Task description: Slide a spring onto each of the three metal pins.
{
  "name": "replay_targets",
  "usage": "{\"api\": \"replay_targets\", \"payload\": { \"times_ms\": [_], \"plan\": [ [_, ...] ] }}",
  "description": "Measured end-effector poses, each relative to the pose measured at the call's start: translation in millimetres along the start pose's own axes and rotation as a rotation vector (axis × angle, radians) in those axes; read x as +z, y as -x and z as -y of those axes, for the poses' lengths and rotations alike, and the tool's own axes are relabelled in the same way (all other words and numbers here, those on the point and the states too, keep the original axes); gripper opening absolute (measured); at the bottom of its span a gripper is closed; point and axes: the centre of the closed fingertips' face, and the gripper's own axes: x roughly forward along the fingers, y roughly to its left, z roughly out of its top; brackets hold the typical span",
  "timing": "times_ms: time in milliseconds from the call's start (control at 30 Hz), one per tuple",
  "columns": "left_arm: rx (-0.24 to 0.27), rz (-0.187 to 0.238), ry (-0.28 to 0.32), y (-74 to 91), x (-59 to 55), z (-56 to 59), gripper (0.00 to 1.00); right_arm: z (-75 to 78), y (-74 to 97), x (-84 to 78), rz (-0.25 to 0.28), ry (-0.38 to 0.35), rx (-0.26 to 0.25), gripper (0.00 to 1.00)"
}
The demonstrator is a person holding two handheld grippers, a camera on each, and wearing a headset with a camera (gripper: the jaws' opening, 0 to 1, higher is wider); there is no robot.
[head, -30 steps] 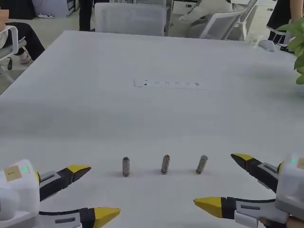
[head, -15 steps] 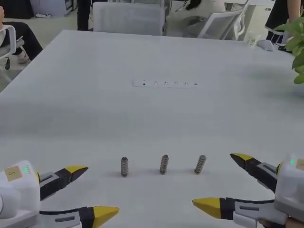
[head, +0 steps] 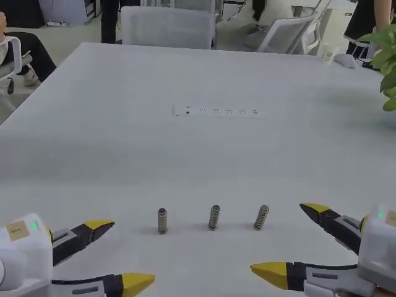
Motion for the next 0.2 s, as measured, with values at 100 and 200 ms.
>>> {"api": "replay_targets", "payload": {
  "times_ms": [100,200],
  "plan": [
    [-0.001,-0.001,-0.001,0.0,0.3,0.4,0.70,-0.3,0.2,-0.1,0.000,-0.002,0.000,0.99],
    [-0.002,-0.003,0.000,0.0,0.0,0.7,0.70,-0.3,0.5,-0.8,-0.005,0.000,-0.002,0.99]
  ]
}}
